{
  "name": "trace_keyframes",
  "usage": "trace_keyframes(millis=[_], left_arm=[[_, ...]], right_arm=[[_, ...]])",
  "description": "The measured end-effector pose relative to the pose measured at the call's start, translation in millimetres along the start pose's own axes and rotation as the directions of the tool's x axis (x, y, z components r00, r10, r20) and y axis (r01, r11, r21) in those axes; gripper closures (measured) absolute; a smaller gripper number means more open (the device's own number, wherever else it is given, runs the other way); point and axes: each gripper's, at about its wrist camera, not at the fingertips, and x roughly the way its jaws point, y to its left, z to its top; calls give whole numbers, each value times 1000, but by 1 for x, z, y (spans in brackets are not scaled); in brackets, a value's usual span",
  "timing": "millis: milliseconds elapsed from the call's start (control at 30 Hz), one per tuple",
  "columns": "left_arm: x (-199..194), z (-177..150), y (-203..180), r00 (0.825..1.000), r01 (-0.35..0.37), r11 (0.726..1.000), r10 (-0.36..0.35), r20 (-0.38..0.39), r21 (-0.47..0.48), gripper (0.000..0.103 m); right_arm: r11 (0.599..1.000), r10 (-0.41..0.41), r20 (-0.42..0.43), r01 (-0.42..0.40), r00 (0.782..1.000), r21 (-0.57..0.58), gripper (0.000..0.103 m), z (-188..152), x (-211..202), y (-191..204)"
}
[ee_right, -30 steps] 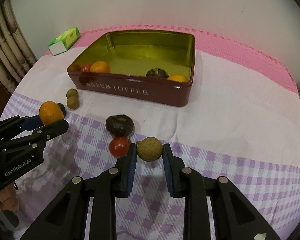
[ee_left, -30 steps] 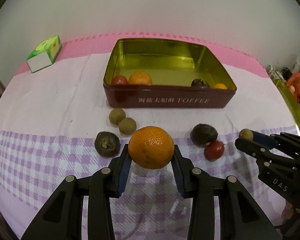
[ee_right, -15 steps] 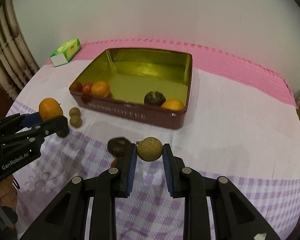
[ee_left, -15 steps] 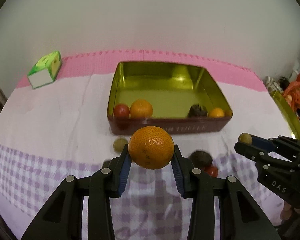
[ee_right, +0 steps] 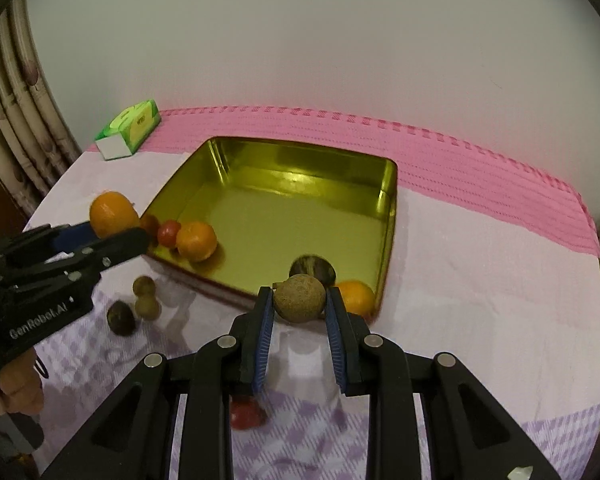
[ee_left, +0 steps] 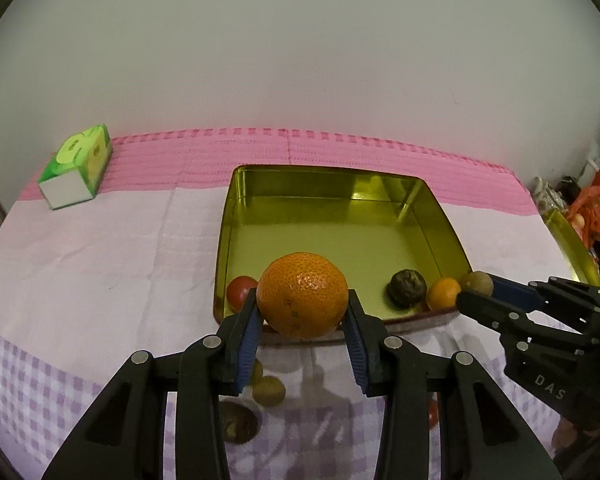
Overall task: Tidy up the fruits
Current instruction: 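Lift and carry the olive-brown fruit and mandarin over the TOFFEE tin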
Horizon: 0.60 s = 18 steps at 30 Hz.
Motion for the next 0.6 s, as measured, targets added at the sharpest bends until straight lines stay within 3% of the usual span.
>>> trace_keyframes(millis=[600], left_arm=[[43, 1, 6, 998, 2, 1000, -1, -64, 16, 63]], right_arm=[[1000, 8, -68, -7, 998, 7, 79, 12, 54, -8]])
